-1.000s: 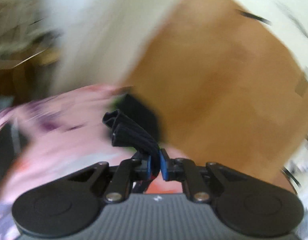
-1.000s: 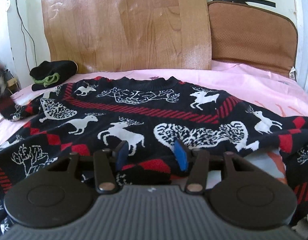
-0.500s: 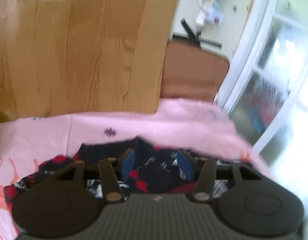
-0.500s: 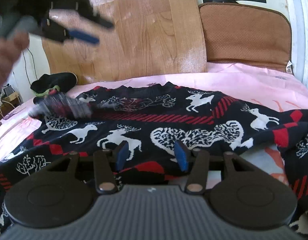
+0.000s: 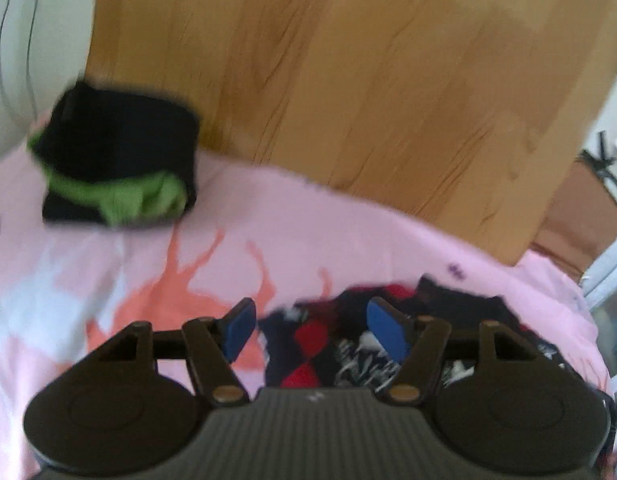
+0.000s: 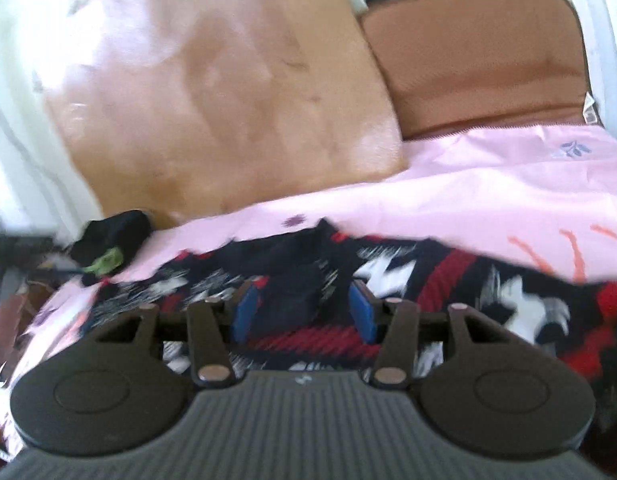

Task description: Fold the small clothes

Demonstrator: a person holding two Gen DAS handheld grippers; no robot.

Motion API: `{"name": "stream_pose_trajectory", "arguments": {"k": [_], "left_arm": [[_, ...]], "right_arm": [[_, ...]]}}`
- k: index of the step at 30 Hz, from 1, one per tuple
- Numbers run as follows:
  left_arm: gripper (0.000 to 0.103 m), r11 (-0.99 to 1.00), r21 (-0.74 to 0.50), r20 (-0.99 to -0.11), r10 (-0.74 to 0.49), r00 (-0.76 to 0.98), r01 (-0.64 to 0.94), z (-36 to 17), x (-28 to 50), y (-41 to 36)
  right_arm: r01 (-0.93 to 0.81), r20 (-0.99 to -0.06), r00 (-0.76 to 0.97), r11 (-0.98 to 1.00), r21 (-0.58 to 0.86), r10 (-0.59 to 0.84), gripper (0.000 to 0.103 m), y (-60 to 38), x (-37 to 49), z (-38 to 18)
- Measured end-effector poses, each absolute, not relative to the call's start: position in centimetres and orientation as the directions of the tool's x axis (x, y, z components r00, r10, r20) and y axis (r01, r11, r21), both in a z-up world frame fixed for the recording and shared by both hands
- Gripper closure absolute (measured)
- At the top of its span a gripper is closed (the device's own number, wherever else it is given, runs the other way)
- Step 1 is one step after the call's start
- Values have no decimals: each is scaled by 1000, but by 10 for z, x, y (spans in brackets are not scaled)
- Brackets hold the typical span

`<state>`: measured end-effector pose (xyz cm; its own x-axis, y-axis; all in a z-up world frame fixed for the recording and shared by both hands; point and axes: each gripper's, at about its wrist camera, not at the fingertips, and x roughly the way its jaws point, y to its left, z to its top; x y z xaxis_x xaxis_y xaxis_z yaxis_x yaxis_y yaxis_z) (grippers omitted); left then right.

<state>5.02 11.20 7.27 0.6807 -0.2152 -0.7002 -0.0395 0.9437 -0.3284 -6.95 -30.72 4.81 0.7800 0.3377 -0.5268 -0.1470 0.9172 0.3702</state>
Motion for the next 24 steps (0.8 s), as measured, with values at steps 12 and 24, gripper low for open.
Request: {"name": "stream_pose_trajectory", "arguments": {"k": [12, 24], "left_arm": [[29, 921, -382, -710, -241, 662, -73, 45, 56, 128], [21, 934, -357, -725, -282, 628, 7, 33, 63, 97]], "right_arm": [[-51, -502, 836, 943, 329, 221, 100, -321, -39, 54], [-30, -557, 767, 884, 466, 319, 67, -322, -52, 23]]}}
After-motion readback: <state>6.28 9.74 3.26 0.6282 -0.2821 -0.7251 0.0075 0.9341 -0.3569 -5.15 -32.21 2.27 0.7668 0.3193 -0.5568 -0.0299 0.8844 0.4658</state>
